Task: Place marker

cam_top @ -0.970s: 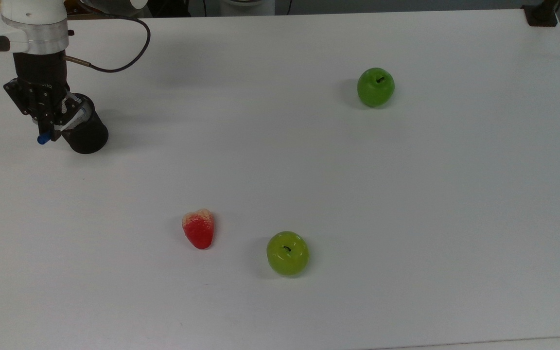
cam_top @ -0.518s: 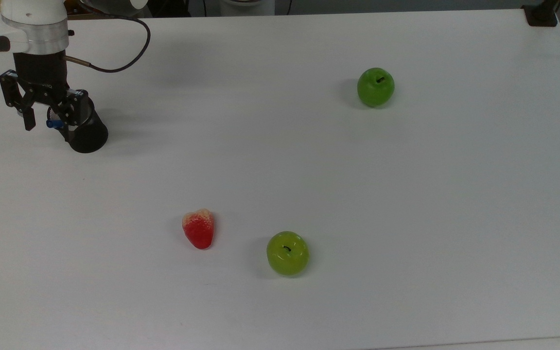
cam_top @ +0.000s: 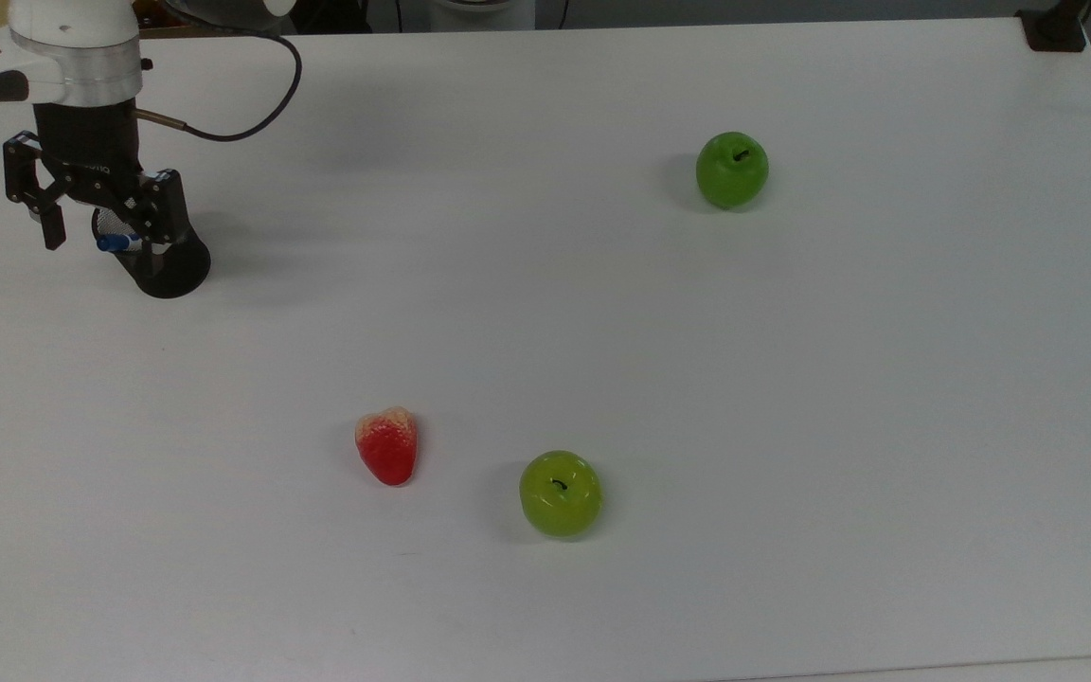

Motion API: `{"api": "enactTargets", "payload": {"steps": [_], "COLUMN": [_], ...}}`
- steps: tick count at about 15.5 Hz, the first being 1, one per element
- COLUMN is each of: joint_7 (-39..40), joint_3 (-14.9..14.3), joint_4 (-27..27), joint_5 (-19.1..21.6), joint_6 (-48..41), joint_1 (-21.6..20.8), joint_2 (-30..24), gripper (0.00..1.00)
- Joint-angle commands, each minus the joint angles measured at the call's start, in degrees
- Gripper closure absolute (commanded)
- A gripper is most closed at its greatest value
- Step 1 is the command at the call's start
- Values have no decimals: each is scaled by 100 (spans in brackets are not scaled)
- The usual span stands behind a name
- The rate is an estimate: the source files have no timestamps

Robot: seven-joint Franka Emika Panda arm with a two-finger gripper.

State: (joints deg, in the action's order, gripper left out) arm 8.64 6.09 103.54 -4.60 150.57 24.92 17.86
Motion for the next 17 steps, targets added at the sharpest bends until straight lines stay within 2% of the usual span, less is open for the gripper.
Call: {"api": "enactTargets", "payload": {"steps": [1, 6, 10, 14, 17], "joint_7": [-116, -626, -689, -697, -706], "joint_3": [-20, -11, -11, -11, -55], "joint_4": [-324, -589, -676, -1010, -1037], "joint_5": [20, -6, -41, -41, -32], "joint_6": [-903, -2020, -3399, -4998, -5738], "joint_1": [-452, -1216, -1858, -2219, -2553], "joint_2": [-309, -757, -1241, -1549, -1786], "gripper": [0, 0, 0, 0, 0]}}
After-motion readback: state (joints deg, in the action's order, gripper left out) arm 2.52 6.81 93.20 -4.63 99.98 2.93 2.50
